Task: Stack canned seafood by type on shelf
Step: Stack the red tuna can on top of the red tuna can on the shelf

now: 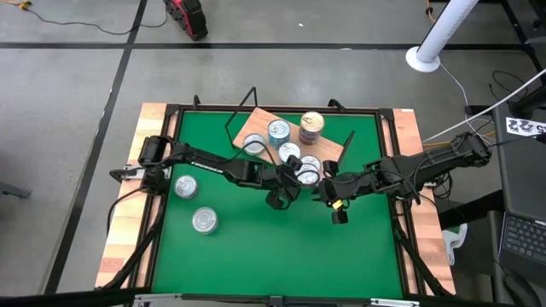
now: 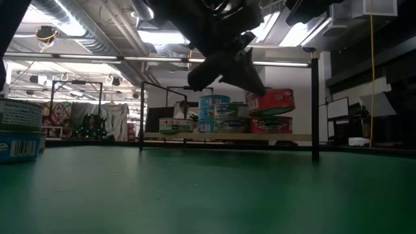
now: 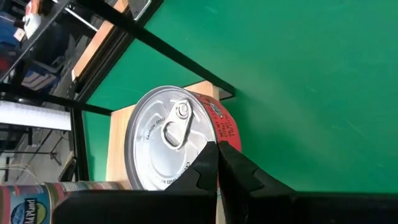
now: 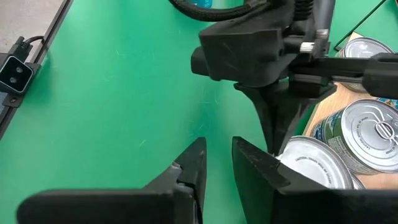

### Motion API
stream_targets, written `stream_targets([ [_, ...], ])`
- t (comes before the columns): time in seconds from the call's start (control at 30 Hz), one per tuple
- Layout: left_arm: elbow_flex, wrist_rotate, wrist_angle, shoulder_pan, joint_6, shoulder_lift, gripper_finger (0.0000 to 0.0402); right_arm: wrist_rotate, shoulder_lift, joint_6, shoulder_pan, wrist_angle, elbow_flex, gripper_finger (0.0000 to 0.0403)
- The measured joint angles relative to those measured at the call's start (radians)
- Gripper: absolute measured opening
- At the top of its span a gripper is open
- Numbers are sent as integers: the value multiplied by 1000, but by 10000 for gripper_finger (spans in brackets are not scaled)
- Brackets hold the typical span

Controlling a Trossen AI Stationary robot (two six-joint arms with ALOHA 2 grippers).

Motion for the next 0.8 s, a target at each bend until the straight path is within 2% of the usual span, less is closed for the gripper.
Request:
stream_targets([
  [0.27, 0, 57, 95, 51, 2, 0, 0, 0, 0, 0, 0, 0, 0, 79],
  [0.8, 0, 140, 89, 116, 2, 19, 0, 0, 0, 0, 0, 0, 0, 79],
])
